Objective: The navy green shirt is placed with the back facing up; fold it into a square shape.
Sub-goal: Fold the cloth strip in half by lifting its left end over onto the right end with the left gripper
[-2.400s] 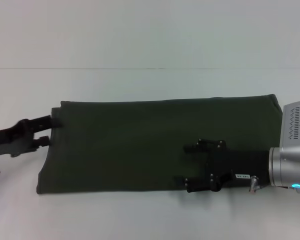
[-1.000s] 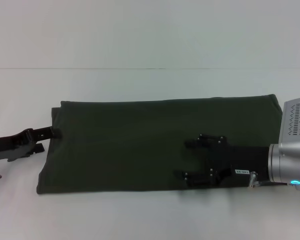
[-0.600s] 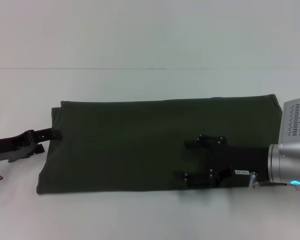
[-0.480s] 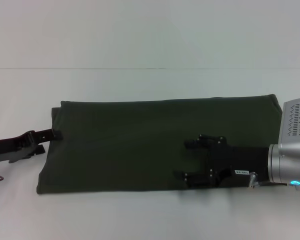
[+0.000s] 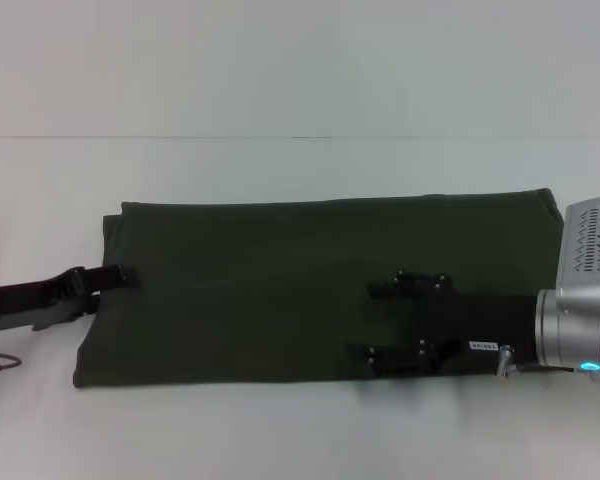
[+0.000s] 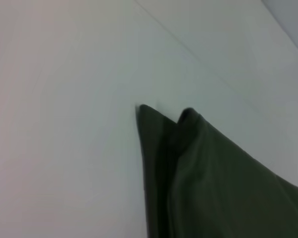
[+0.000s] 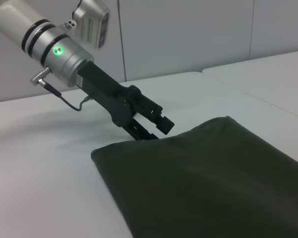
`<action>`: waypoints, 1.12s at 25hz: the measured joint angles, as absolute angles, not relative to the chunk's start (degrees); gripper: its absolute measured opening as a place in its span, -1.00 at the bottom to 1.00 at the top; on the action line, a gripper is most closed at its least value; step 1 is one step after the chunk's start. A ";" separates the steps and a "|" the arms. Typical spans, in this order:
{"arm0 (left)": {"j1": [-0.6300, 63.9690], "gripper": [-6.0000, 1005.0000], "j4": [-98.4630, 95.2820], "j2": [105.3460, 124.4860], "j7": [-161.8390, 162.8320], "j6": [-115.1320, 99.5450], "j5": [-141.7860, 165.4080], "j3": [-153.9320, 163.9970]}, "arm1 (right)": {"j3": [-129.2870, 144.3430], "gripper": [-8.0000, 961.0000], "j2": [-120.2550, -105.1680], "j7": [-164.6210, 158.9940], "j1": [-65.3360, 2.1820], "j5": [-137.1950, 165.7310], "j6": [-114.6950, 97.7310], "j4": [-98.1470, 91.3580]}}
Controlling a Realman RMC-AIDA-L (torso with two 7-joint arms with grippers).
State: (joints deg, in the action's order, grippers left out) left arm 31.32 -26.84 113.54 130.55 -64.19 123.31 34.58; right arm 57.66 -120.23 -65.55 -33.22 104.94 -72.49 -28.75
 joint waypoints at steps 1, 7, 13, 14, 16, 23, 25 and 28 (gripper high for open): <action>31.45 0.67 -26.80 113.67 130.61 -64.23 123.31 34.99 | 57.66 0.93 -120.23 -65.56 -33.22 104.94 -72.48 -28.73; 32.68 0.67 -26.71 114.90 130.95 -64.42 123.28 36.88 | 57.66 0.93 -120.23 -65.65 -33.22 104.94 -72.50 -28.63; 34.01 0.67 -26.77 116.21 130.67 -65.28 123.24 36.94 | 57.66 0.93 -120.23 -65.49 -33.22 104.94 -72.46 -28.23; 34.16 0.67 -26.80 116.31 130.66 -65.30 123.28 36.97 | 57.66 0.93 -120.23 -65.48 -33.22 104.94 -72.46 -28.23; 34.29 0.67 -26.81 116.36 130.65 -65.31 123.32 37.00 | 57.65 0.93 -120.23 -65.47 -33.22 104.94 -72.49 -28.21; 33.84 0.63 -27.16 116.36 130.62 -65.34 123.11 36.96 | 57.56 0.93 -120.23 -65.44 -33.14 104.94 -72.66 -28.21; 33.80 0.62 -27.44 116.28 130.60 -65.63 123.22 37.07 | 57.52 0.93 -120.23 -65.43 -33.14 104.94 -72.73 -28.21; 33.70 0.51 -27.64 115.99 130.07 -65.87 123.51 37.52 | 57.43 0.93 -120.23 -65.42 -33.16 104.94 -72.90 -28.21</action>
